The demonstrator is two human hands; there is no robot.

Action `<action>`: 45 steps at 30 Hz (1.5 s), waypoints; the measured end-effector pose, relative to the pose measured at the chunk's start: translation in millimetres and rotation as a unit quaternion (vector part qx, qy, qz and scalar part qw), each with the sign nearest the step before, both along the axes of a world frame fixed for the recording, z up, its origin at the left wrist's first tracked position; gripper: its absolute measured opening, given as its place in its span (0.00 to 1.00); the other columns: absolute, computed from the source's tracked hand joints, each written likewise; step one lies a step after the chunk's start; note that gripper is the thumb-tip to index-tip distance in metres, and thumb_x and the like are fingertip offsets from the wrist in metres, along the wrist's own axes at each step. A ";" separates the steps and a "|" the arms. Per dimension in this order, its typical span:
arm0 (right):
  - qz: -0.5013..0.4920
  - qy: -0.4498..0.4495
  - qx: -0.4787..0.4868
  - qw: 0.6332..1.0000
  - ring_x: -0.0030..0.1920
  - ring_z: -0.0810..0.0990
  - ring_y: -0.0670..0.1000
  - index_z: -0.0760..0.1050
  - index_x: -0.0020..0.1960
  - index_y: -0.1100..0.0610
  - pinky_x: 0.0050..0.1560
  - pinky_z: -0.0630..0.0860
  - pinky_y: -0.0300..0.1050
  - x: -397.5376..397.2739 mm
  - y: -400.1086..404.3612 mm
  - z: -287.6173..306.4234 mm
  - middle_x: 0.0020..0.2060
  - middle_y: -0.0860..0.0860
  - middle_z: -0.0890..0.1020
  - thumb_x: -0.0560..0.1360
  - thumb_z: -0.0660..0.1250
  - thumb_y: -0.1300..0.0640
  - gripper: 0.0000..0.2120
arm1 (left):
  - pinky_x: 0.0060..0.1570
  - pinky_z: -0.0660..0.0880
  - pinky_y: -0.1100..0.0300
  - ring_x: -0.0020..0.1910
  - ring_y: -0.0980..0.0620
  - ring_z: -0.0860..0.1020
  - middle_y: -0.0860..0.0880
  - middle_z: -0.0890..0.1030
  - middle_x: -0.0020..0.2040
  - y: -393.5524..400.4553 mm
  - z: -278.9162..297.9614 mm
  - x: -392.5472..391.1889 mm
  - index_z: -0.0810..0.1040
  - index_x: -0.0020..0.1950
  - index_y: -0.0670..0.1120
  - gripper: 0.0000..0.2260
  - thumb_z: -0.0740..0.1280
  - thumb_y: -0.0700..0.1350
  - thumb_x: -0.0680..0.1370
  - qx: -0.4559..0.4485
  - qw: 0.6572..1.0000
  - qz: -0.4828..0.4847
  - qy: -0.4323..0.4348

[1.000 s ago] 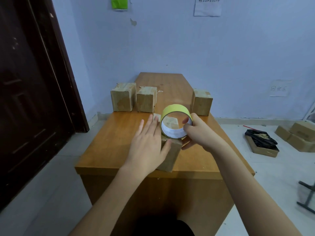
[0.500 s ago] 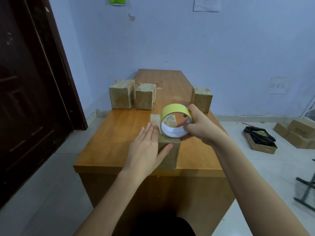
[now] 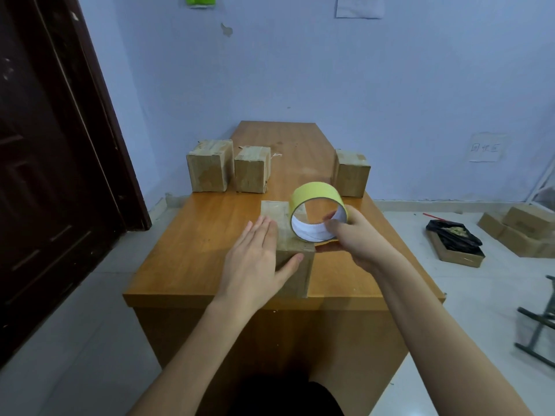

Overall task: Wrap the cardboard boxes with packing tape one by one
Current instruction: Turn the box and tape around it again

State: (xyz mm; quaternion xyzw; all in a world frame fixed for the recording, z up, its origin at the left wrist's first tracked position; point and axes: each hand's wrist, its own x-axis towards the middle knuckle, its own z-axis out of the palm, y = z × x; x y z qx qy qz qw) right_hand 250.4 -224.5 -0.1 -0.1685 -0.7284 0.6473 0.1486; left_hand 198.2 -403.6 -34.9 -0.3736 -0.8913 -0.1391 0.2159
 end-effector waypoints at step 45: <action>-0.018 0.036 -0.269 0.962 0.38 0.85 0.62 0.68 0.49 0.61 0.32 0.81 0.53 11.6 5.6 -48.5 0.46 0.65 0.78 0.78 0.60 0.70 0.06 | 0.70 0.38 0.59 0.76 0.51 0.44 0.46 0.46 0.77 17.4 5.1 14.0 0.44 0.77 0.43 0.39 0.48 0.68 0.76 -0.060 0.996 -0.001 0.070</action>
